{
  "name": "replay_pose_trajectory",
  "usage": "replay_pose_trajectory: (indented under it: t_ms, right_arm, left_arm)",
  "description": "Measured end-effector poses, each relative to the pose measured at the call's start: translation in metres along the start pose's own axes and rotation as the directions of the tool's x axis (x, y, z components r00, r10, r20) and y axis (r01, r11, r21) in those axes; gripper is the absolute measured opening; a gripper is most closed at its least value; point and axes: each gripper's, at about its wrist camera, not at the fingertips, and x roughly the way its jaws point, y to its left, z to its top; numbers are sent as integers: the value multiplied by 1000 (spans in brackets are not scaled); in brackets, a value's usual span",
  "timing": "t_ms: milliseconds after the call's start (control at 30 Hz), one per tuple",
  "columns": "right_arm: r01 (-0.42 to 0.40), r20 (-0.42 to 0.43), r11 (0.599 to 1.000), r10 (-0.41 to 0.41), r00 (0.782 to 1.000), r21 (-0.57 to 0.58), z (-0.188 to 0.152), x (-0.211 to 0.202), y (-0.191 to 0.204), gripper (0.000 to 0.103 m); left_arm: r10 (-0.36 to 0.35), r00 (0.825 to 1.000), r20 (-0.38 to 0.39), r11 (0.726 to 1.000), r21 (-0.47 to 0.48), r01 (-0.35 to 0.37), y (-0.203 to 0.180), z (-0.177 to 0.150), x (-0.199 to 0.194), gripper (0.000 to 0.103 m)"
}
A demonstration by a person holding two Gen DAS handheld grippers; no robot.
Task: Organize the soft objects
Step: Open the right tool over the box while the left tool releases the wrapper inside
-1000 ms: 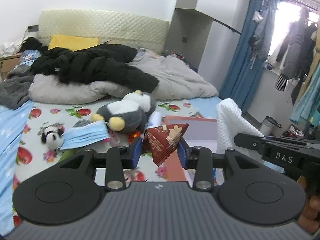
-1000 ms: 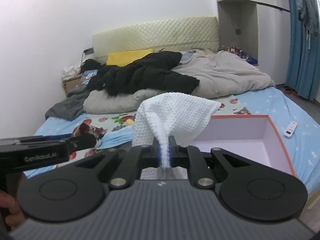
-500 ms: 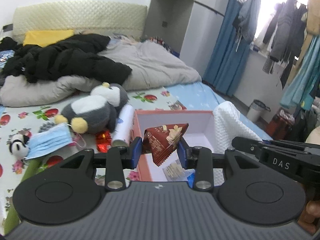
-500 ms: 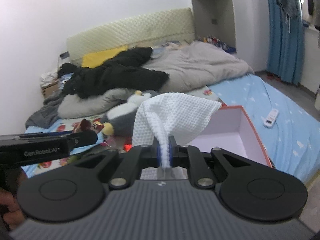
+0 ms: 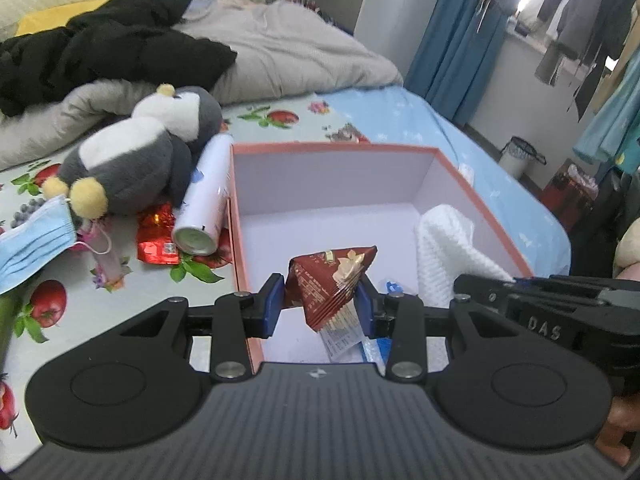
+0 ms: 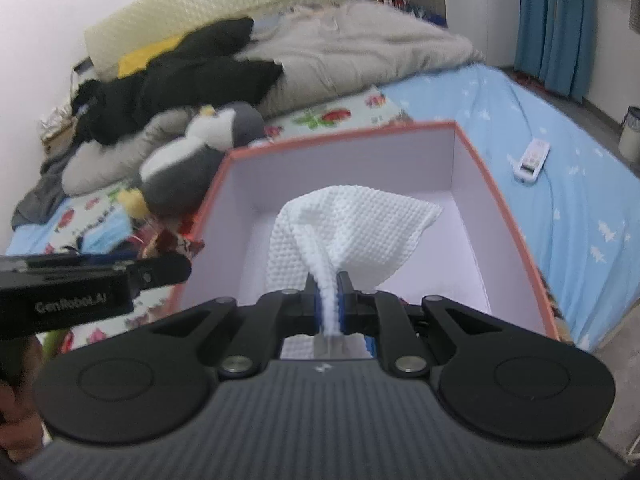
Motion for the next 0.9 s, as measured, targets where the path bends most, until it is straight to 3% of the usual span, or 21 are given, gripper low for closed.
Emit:
replay_pose_trajectory:
  t_ms: [367,467,500,533,900]
  right_arm:
    - [12,-111,999,-7,994,43,-2,55,-14,14]
    - [19,-128,998,-11,992,60,-1,60,-15,34]
    - [19,-128,998,-11,992,66,-1,60,-16,44]
    - [17,-126,997,-8,992,71,-1,59,-15,45]
    - [-17,-35,997,19,999,72,3,8,5,45]
  left_arm:
    - [-6,998,-69,1000,6,6,8,11,51,44]
    - [-3,998,-70,1000,3,3,10,9,51,44]
    - [-7,997,-72,1000,-2,7,11,8,49,44]
    - [-7,997,-71,1000,-5,7,12,7,47,44]
    - [4,999,43,1000,6,-5,13,8,-25,44]
